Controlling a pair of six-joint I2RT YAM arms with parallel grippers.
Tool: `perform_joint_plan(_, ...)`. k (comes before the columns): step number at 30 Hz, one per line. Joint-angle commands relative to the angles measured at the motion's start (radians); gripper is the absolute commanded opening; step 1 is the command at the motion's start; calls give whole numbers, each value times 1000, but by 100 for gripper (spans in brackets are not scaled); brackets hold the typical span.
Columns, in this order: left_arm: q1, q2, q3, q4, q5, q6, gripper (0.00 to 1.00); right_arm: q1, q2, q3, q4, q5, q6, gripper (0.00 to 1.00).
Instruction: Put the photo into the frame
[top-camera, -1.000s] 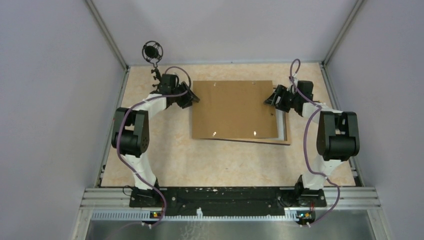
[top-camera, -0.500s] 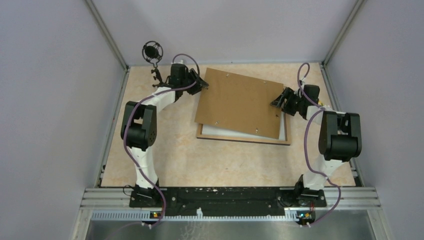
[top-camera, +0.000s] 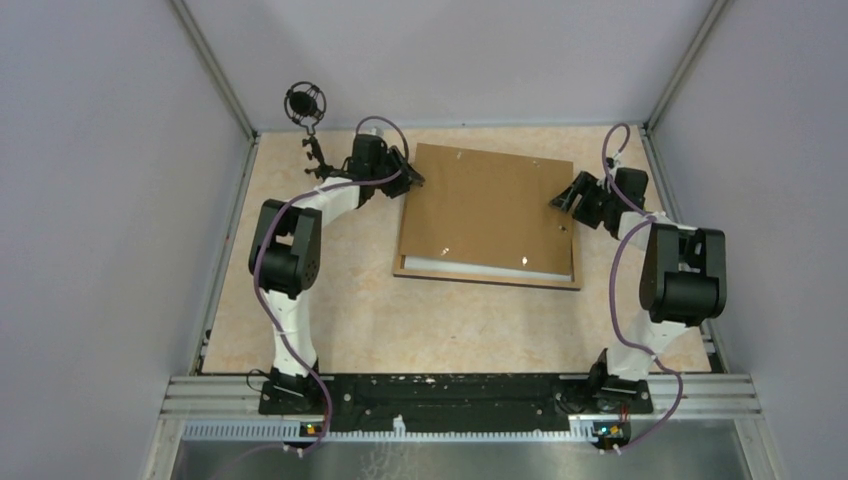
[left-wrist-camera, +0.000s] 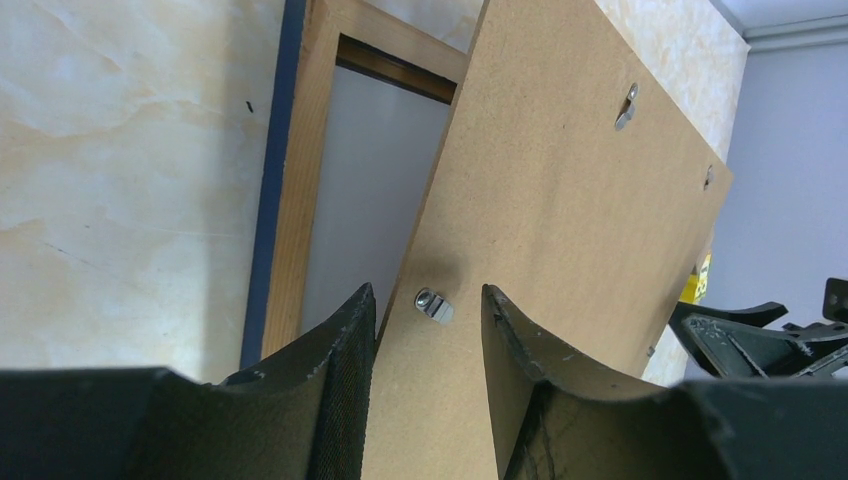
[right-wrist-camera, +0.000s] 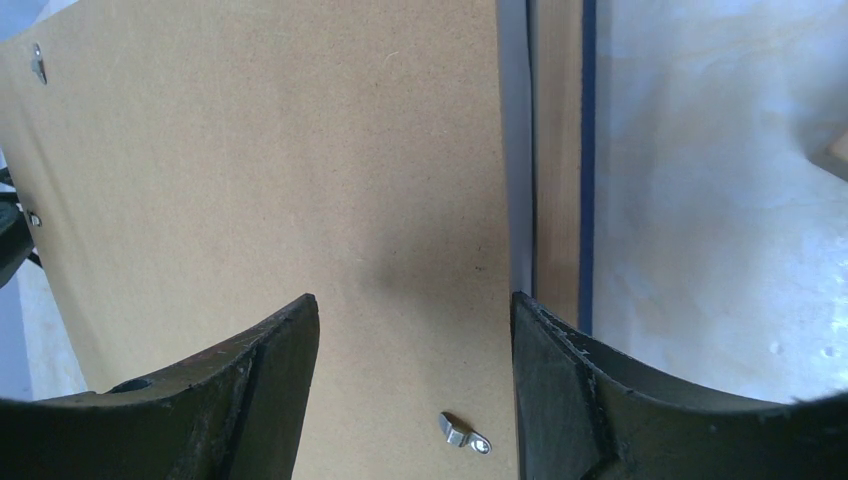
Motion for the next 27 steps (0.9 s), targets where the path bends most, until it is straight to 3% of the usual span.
perform_joint_plan(1,-109,7,-12,56,174,-54,47,39,-74,10,64,-182,32,68)
perform_joint_plan(16,-109,6,-37,7,130,-10,54,38,-83,5,22,-168,3,68)
perform_joint_plan(21,-109,-28,-39,-68,64,47,70,37,-121,19,-59,-141,-54,71)
perform_joint_plan(26,-109,-80,-26,-139,-3,132,81,38,-189,58,-264,50,-146,85)
perform_joint_plan(27,-110,-92,-20,-158,-24,155,90,39,-205,61,-292,100,-162,88)
